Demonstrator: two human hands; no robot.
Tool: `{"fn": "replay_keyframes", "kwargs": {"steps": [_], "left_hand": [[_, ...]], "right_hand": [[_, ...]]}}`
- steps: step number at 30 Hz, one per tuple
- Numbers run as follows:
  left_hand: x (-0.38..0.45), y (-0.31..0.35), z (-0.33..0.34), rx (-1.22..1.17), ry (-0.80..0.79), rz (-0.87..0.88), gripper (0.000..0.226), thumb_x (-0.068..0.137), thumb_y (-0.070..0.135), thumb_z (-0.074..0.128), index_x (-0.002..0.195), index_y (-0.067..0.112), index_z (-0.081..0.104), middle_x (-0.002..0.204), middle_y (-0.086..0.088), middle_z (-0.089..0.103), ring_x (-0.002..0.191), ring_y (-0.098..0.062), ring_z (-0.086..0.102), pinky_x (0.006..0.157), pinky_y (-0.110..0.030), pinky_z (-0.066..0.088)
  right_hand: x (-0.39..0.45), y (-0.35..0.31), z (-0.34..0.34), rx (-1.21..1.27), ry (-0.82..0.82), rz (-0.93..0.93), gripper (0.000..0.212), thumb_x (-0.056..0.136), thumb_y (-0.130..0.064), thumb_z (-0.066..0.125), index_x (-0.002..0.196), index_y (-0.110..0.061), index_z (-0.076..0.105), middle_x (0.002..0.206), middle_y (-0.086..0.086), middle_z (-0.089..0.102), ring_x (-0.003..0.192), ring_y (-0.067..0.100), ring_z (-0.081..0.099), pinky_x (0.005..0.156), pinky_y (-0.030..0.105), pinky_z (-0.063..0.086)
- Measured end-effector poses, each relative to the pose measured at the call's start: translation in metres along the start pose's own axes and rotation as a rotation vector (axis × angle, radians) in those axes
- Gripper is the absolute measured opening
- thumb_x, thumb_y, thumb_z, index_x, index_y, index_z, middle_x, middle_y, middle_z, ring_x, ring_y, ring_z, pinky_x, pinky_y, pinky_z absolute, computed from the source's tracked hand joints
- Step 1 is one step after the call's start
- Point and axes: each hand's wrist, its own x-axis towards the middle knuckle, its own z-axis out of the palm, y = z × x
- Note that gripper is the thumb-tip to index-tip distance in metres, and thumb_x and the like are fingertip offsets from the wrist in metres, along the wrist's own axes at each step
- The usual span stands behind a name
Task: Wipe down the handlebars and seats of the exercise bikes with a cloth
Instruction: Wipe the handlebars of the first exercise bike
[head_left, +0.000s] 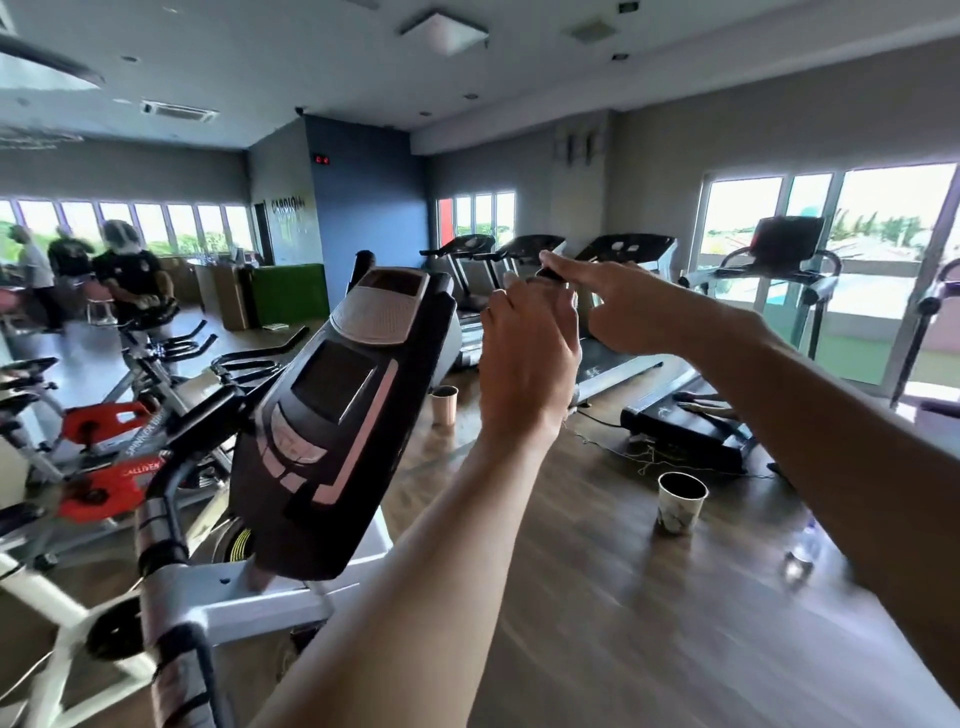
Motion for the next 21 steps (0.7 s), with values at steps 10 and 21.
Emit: {"fn": "replay_keyframes", "kwargs": {"steps": [10,21], "left_hand": [[-0.037,-0.006,0.003,0.272,-0.056,0.024,0.066,0.1,0.038,0.051,0.143,-0.011,0.045,0.115,-0.023,0.062,0.098,-0.033,0.064,0.085,-0.039,0.054],[-0.019,-0.004,0.004,0.151,0.011,0.005,0.058,0.097,0.036,0.064,0.132,-0.01,0.053,0.109,-0.026,0.064,0.093,-0.037,0.068,0.076,-0.041,0.057]], "right_hand": [[-0.003,0.007,0.008,0.131,0.026,0.024,0.09,0.084,0.013,0.04,0.159,-0.036,0.031,0.081,-0.015,0.064,0.042,0.008,0.037,0.037,0.016,0.033],[0.0,0.012,0.008,0.189,0.062,0.017,0.082,0.086,0.01,0.043,0.155,-0.033,0.039,0.135,0.002,0.06,0.054,-0.003,0.054,0.05,0.01,0.037]]}}
